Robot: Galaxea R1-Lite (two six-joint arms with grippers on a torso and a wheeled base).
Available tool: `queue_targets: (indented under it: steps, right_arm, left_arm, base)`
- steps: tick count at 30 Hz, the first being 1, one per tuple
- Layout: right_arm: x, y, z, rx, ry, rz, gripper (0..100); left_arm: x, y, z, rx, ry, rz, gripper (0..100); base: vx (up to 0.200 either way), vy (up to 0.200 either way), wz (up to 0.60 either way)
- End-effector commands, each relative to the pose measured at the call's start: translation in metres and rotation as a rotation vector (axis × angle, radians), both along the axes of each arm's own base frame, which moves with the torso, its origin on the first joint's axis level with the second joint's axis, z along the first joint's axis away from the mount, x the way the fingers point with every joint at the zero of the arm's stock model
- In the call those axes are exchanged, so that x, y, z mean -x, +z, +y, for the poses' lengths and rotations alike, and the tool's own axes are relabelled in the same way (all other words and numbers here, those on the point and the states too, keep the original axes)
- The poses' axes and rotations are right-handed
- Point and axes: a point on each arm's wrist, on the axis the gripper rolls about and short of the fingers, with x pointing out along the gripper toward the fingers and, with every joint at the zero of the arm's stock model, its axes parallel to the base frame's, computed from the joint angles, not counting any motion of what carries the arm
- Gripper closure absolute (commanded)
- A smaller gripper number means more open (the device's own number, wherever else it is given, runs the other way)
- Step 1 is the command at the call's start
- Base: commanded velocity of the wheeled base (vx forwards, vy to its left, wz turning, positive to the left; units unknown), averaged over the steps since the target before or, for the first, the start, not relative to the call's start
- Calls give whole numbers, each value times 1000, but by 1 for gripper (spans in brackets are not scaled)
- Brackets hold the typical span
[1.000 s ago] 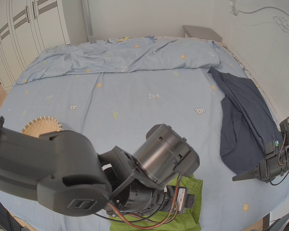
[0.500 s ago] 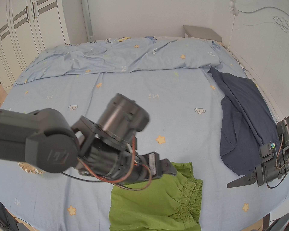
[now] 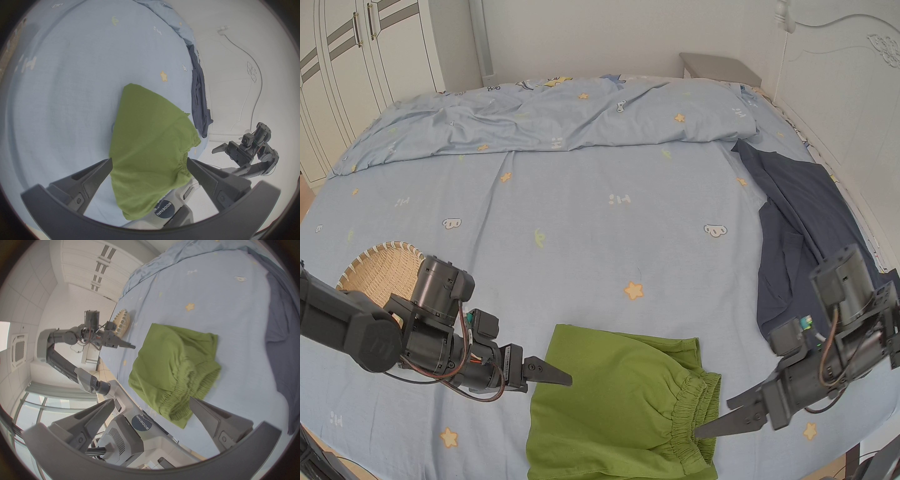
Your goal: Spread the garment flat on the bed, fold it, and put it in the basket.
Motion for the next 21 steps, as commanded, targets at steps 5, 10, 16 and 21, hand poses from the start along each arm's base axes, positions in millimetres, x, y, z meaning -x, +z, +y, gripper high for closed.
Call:
queue_targets:
  steps: [5,10,16,21]
  right_arm:
    - [-4,-42,63,89,146,56,0]
    - [-1,-51,76,106,188,69,0]
    - [7,-63,76,143,212,110,0]
    - [8,-79,66,185,197,160,0]
  left_arm:
    - [-6,-57,6,-29,-16,116,0]
    - [-5,-55,6,-24,-16,110,0]
    - [-9,-54,4,-16,-14,94,0]
    - [-13,-52,2,23,24,74,0]
  base:
    - [0,0,0]
    - [0,0,0]
    - [0,0,0]
    - [0,0,0]
